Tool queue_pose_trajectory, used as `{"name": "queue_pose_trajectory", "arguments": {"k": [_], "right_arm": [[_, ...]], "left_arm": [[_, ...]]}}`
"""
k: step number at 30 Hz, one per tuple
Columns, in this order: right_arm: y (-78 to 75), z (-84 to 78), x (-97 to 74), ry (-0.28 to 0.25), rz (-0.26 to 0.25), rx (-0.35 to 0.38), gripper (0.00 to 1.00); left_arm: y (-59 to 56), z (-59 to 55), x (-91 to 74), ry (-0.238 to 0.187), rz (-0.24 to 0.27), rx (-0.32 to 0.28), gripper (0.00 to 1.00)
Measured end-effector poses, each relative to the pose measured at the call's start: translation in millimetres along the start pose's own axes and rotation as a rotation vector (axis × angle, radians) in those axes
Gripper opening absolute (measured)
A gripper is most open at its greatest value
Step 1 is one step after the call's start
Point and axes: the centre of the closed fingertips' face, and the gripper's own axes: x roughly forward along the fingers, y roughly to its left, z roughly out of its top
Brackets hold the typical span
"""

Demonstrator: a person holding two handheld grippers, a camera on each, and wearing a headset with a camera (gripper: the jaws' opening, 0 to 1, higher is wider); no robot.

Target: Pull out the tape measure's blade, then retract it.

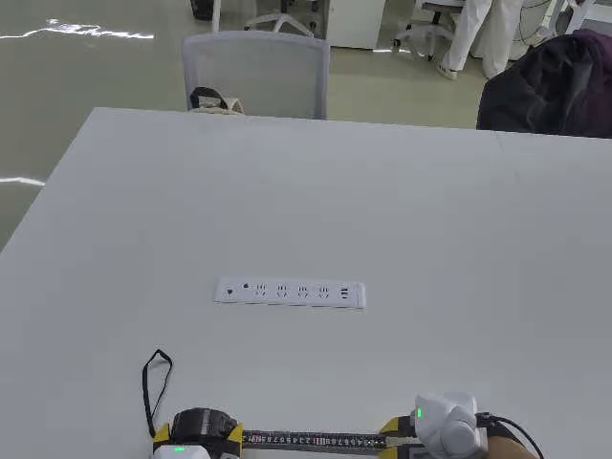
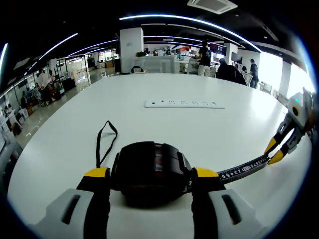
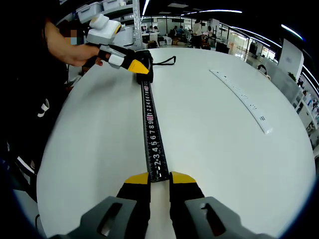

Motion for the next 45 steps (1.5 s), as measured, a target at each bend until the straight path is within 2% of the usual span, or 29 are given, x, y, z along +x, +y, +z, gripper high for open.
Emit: {"name": "queue_pose_trajectory", "arguments": {"k": [3, 6, 9, 12, 14, 18, 22, 32, 36, 38, 40, 45], "right_arm": [[0.5, 0.0, -0.3, -0.001, -0.001, 0.001, 0.12], [1.9, -0.1, -0.5, 0.002, -0.001, 0.000, 0.12], [2.4, -0.6, -0.1, 0.004, 0.000, -0.003, 0.13], [2.3, -0.5, 0.1, 0.006, -0.001, -0.006, 0.13], [2.2, -0.4, 0.0, 0.004, -0.001, -0.005, 0.13], [1.9, 0.0, -0.3, 0.003, -0.004, -0.003, 0.13], [2.1, 0.5, -0.3, 0.001, -0.005, -0.002, 0.13], [4.2, 6.8, 5.1, -0.014, -0.001, 0.005, 0.12], [4.7, 8.9, 6.3, -0.019, -0.001, 0.005, 0.12], [4.8, 9.6, 6.4, -0.020, 0.000, 0.007, 0.12], [4.3, 10.1, 6.9, -0.021, -0.001, 0.007, 0.12], [4.7, 12.6, 8.2, -0.023, -0.001, 0.007, 0.12]], "left_arm": [[5.8, -4.9, 3.0, 0.006, 0.026, -0.039, 0.72], [9.5, -3.8, 5.4, -0.001, 0.040, -0.062, 0.70], [9.0, -0.7, 2.9, 0.004, 0.064, -0.120, 0.71], [6.4, 5.2, 0.0, -0.004, 0.069, -0.118, 0.70], [8.2, 1.0, 1.7, 0.002, 0.071, -0.127, 0.70], [4.2, 1.6, -0.1, -0.002, 0.066, -0.126, 0.64], [2.8, 2.9, -4.5, 0.000, 0.063, -0.130, 0.63], [4.3, 0.3, -1.7, 0.003, 0.069, -0.140, 0.61], [6.8, -4.6, 4.9, 0.002, 0.067, -0.139, 0.61], [9.9, -13.2, 14.5, 0.003, 0.067, -0.139, 0.61], [9.6, -10.0, 11.5, 0.003, 0.066, -0.138, 0.61], [9.8, -10.6, 13.4, 0.002, 0.065, -0.136, 0.61]]}}
